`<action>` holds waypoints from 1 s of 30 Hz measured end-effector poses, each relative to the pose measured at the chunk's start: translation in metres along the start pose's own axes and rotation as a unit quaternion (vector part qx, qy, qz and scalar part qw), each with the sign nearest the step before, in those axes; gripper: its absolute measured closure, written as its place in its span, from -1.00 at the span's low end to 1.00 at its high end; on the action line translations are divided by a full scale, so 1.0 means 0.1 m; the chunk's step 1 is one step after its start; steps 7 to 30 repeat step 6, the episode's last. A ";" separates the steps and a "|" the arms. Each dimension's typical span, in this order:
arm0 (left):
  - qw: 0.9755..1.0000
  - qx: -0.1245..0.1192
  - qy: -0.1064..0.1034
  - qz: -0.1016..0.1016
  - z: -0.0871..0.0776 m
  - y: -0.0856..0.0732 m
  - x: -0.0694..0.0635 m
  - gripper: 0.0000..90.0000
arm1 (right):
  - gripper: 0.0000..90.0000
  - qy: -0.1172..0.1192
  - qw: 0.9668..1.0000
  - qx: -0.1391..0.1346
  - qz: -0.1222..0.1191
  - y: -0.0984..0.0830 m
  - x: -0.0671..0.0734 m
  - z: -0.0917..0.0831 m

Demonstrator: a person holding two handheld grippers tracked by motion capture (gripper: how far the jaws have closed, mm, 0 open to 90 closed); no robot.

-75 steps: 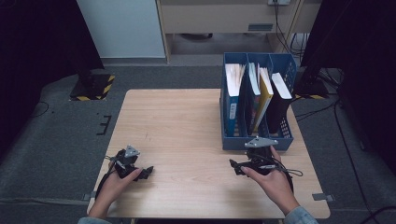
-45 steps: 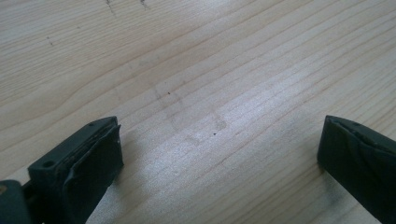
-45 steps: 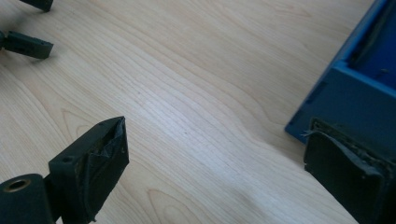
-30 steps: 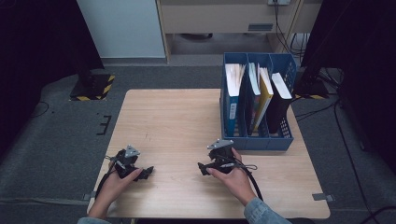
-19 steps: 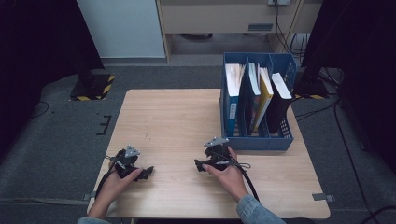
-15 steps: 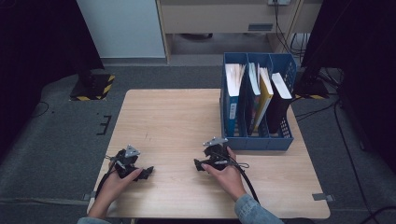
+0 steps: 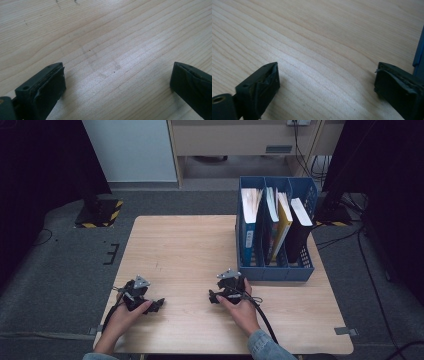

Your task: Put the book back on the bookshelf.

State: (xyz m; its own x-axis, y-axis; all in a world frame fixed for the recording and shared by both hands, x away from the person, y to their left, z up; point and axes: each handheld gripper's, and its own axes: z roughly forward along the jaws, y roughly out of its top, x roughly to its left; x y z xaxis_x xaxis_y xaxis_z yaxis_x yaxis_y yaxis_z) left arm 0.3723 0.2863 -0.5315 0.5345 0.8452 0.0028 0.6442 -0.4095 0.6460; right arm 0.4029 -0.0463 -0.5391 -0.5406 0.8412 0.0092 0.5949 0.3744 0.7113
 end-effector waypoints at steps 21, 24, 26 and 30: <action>1.000 -0.003 -0.001 -0.001 0.01 0.01 0.00 -1.00 | -0.89 -0.004 1.000 0.001 0.004 -0.02 0.00 -0.02; 1.000 -0.003 -0.001 -0.001 0.01 0.01 0.00 -1.00 | -0.89 -0.004 1.000 0.001 0.004 -0.02 0.00 -0.02; 1.000 -0.003 -0.001 -0.001 0.01 0.01 0.00 -1.00 | -0.89 -0.004 1.000 0.001 0.004 -0.02 0.00 -0.02; 1.000 -0.003 -0.001 -0.001 0.01 0.01 0.00 -1.00 | -0.89 -0.004 1.000 0.001 0.004 -0.02 0.00 -0.02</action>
